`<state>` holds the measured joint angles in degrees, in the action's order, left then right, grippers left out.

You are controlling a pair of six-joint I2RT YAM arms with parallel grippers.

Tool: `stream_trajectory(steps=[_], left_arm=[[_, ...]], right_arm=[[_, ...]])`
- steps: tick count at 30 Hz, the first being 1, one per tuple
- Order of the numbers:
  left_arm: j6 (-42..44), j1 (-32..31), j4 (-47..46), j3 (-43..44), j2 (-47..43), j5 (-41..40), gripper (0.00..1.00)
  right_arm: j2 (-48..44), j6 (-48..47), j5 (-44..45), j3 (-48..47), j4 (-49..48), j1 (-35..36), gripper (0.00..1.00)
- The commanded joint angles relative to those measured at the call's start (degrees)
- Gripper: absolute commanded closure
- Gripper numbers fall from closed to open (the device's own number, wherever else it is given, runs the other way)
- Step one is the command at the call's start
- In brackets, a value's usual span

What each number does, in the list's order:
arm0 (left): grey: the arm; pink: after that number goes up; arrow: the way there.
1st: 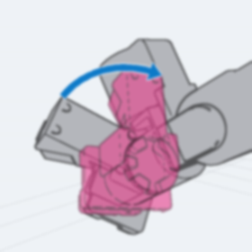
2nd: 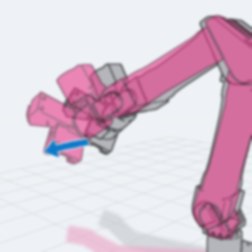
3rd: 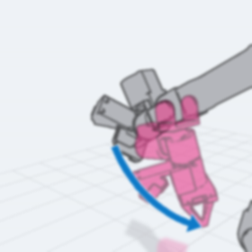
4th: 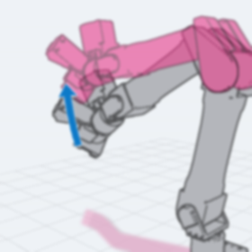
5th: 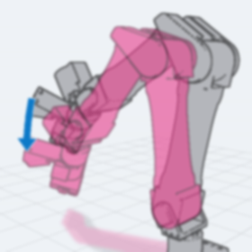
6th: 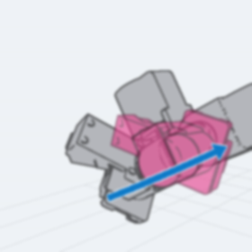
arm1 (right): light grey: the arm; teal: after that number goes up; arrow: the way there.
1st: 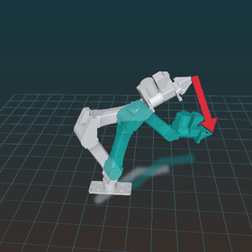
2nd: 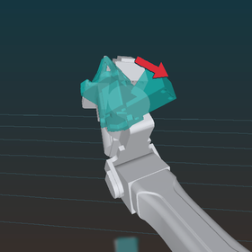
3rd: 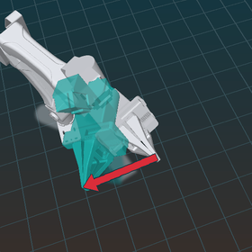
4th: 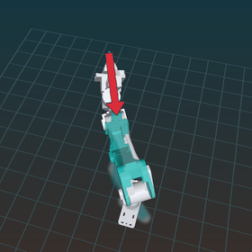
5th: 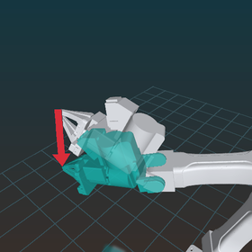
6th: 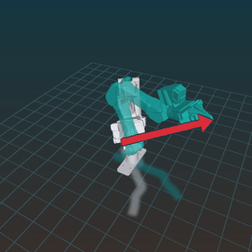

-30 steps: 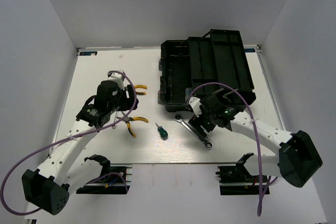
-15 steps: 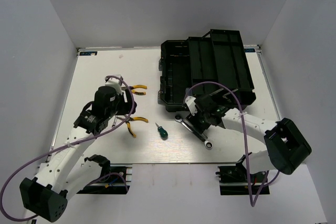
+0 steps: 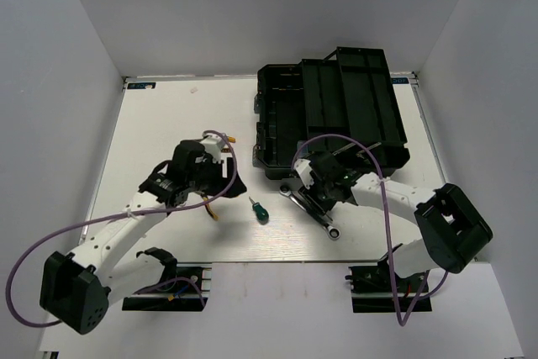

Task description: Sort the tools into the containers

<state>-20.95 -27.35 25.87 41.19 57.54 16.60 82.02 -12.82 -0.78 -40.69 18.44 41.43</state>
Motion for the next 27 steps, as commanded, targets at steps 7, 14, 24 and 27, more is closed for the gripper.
stream_trajectory(steps=[7,14,24,27], left_arm=[[-2.8,-8.5,3.3,2.2,7.9,-3.5,0.19],[-12.1,-14.0,1.3,0.1,10.9,-9.0,0.19],[-22.6,-17.3,-6.0,0.2,18.8,-15.5,0.2],[-24.5,-18.5,-7.3,0.7,20.6,-16.2,0.2]], right_arm=[[-3.2,-7.1,-20.3,-13.9,19.1,0.2,1.0],[-2.5,-6.0,-18.0,-28.0,23.2,-0.2,1.0],[2.6,-0.8,13.5,-43.1,8.7,-4.2,1.0],[9.5,-0.9,15.6,-48.0,8.0,-6.4,1.0]])
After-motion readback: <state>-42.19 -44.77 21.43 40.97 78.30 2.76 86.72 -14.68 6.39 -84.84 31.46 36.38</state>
